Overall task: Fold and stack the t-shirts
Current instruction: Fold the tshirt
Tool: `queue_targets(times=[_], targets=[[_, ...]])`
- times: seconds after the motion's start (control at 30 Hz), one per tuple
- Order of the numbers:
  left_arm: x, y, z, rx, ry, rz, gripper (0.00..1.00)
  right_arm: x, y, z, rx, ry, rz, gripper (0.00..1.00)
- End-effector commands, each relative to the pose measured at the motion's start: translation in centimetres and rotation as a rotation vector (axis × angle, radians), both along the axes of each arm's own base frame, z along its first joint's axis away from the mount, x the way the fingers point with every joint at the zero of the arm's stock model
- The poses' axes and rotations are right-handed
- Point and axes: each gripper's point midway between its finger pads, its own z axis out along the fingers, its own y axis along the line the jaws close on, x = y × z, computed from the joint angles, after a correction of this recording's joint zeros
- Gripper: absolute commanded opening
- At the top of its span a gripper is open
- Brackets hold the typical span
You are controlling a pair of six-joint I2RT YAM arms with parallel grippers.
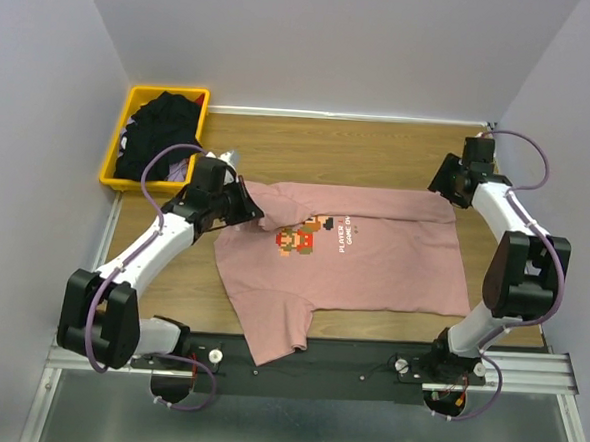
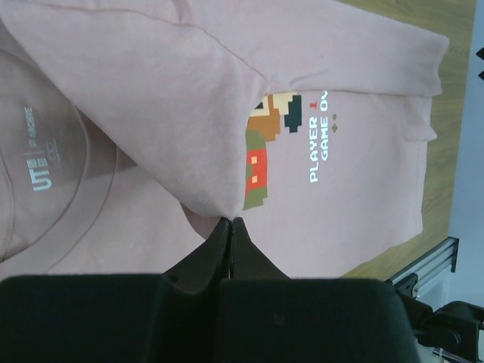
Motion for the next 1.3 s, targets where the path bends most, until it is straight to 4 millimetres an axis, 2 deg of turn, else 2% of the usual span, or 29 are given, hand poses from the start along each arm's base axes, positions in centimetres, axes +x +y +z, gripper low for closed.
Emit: queue_targets(times=[0.0, 0.13, 0.23, 0.33, 0.37, 0.43, 0.47, 0.5, 0.53, 0.57, 0.6, 0.63, 0.7, 0.73, 0.77, 0.8, 0.83, 0.87, 0.9, 0.93, 0.97, 1.0, 1.03, 1.07, 1.1, 1.13, 1.2, 1.23, 1.27], targets=[[-1.7, -0.4, -1.4, -0.006, 0.057, 0.006, 0.0, 0.8, 3.2, 1.4, -0.021, -0.021, 0.128, 0.68], [-3.1, -1.3, -1.5, -0.028, 0.073, -0.009, 0.0, 1.0, 5.8, 1.0, -0.013, -0.016, 0.212, 0.68], [-3.3, -1.0, -1.6, -0.022, 0.067, 0.006, 0.0, 1.2, 7.6, 0.7, -0.006, -0.015, 0.261, 0.68], [-2.9, -0.3, -2.4, 0.024, 0.068, 0.031, 0.0, 1.3, 10.0, 0.9, 0.021, -0.029, 0.345, 0.68], [-2.3, -0.2, -2.1, 0.031, 0.052, 0.036, 0.0, 1.2, 11.5, 1.1, 0.026, -0.036, 0.403, 0.68], [-1.4, -0.4, -2.1, 0.039, 0.043, 0.042, 0.0, 0.9, 13.2, 1.1, 0.029, -0.047, 0.466, 0.68], [-0.3, -0.5, -1.2, 0.042, 0.007, 0.044, 0.0, 0.7, 14.8, 1.2, 0.032, -0.059, 0.513, 0.68], [0.5, -0.5, -1.6, 0.056, 0.012, 0.048, 0.0, 0.5, 16.0, 1.5, 0.043, -0.078, 0.558, 0.68], [1.9, -0.6, -0.4, 0.06, -0.027, 0.056, 0.0, 0.1, 16.9, 1.1, 0.049, -0.077, 0.588, 0.67], [2.7, -0.6, -0.2, 0.076, -0.044, 0.052, 0.0, -0.4, 18.7, 1.2, 0.055, -0.086, 0.639, 0.65], [3.6, -0.5, -1.0, 0.094, -0.028, 0.056, 0.0, -0.9, 20.0, 1.3, 0.066, -0.095, 0.683, 0.64], [5.1, -0.7, 0.3, 0.092, -0.066, 0.059, 0.0, -1.0, 21.1, 1.5, 0.069, -0.114, 0.713, 0.63], [6.7, -0.8, 0.6, 0.1, -0.078, 0.057, 0.0, -1.8, 24.1, 1.9, 0.071, -0.134, 0.794, 0.59], [7.6, -1.0, -0.4, 0.111, -0.062, 0.043, 0.0, -2.0, 25.1, 2.1, 0.062, -0.145, 0.833, 0.58], [9.1, -1.0, 0.9, 0.098, -0.09, 0.047, 0.0, -2.1, 26.1, 2.2, 0.056, -0.155, 0.864, 0.57], [10.1, -0.9, 1.1, 0.102, -0.099, 0.055, 0.0, -2.6, 27.8, 2.5, 0.051, -0.168, 0.911, 0.55], [11.0, -0.6, 0.0, 0.119, -0.08, 0.064, 0.0, -2.8, 28.7, 2.7, 0.048, -0.178, 0.939, 0.55], [12.6, -0.3, 1.1, 0.126, -0.112, 0.077, 0.0, -3.3, 30.1, 2.4, 0.051, -0.179, 0.971, 0.54], [13.5, -0.2, -0.3, 0.139, -0.089, 0.078, 0.0, -3.1, 31.0, 2.6, 0.056, -0.2, 0.991, 0.54], [14.2, -0.1, -0.4, 0.144, -0.088, 0.078, 0.0, -3.2, 31.6, 2.5, 0.057, -0.204, 1.003, 0.54], [15.4, -0.1, 0.4, 0.149, -0.109, 0.08, 0.0, -3.6, 32.7, 1.5, 0.058, -0.189, 1.025, 0.54], [16.0, -0.3, -1.1, 0.16, -0.082, 0.074, 0.0, -3.4, 33.5, 1.6, 0.061, -0.204, 1.039, 0.53], [16.4, -0.3, -1.5, 0.163, -0.078, 0.069, 0.0, -3.4, 34.1, 1.5, 0.064, -0.208, 1.05, 0.52], [17.2, -0.6, -1.2, 0.157, -0.091, 0.061, 0.0, -3.9, 35.2, 0.5, 0.066, -0.192, 1.077, 0.51], [17.7, -0.7, -1.6, 0.161, -0.085, 0.057, 0.0, -4.1, 36.0, 0.3, 0.072, -0.193, 1.092, 0.5], [18.0, -0.8, -3.2, 0.169, -0.057, 0.05, 0.0, -3.8, 37.0, 0.6, 0.078, -0.216, 1.112, 0.5], [19.1, -0.9, -3.3, 0.179, -0.062, 0.044, 0.0, -4.2, 38.7, 0.3, 0.077, -0.222, 1.146, 0.5], [19.3, -0.9, -4.6, 0.189, -0.04, 0.04, 0.0, -4.1, 39.1, -0.8, 0.064, -0.207, 1.151, 0.5], [19.7, -0.9, -4.6, 0.188, -0.044, 0.038, 0.0, -4.0, 40.2, -0.4, 0.062, -0.227, 1.168, 0.5]])
